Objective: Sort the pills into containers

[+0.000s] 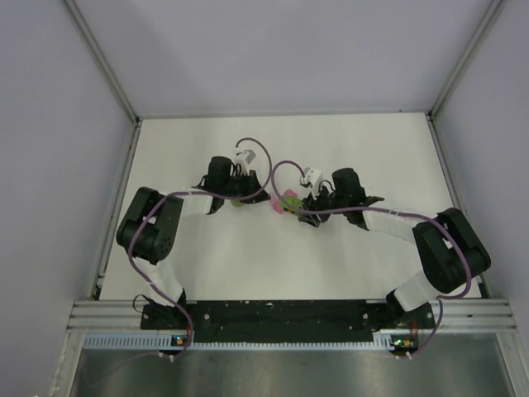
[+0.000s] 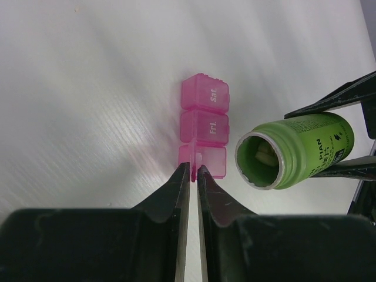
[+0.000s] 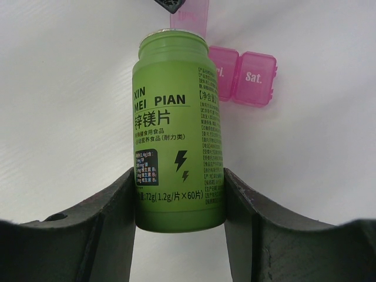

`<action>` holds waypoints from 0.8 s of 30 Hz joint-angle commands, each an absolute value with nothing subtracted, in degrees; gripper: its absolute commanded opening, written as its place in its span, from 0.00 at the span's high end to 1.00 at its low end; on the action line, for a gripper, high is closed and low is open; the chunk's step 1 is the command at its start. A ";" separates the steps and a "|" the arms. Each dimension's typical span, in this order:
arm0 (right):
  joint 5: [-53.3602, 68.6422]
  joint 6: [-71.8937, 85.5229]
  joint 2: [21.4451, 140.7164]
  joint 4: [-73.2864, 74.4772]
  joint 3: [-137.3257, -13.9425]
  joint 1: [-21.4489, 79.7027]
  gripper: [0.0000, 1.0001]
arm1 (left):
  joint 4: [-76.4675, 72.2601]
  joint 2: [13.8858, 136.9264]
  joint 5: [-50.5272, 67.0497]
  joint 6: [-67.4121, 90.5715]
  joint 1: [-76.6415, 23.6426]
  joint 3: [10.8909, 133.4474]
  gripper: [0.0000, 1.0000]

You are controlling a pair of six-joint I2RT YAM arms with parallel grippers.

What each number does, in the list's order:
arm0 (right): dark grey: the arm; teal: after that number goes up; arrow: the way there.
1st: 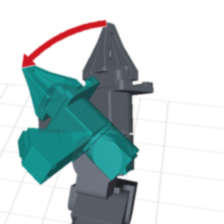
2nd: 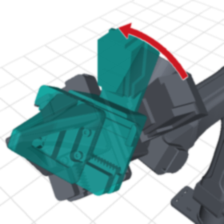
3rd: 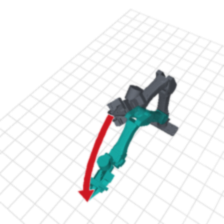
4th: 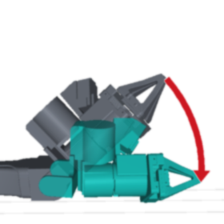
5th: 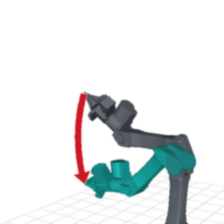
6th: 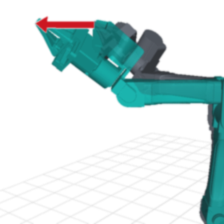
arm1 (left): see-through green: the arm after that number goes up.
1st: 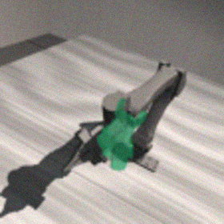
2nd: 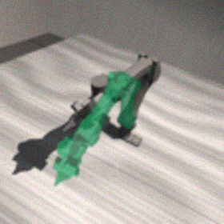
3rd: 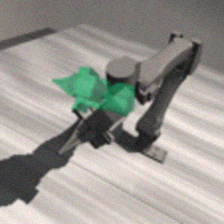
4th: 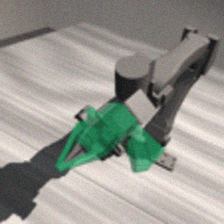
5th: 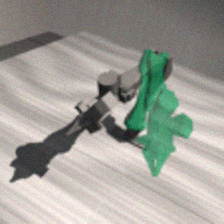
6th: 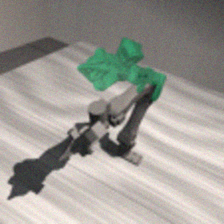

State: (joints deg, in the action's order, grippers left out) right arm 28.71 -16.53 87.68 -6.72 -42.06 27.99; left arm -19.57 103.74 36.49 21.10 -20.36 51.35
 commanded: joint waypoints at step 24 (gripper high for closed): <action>25.49 -16.79 90.26 -2.46 -49.48 30.32 1.00 | -21.00 103.45 36.47 21.18 -20.48 53.17 0.83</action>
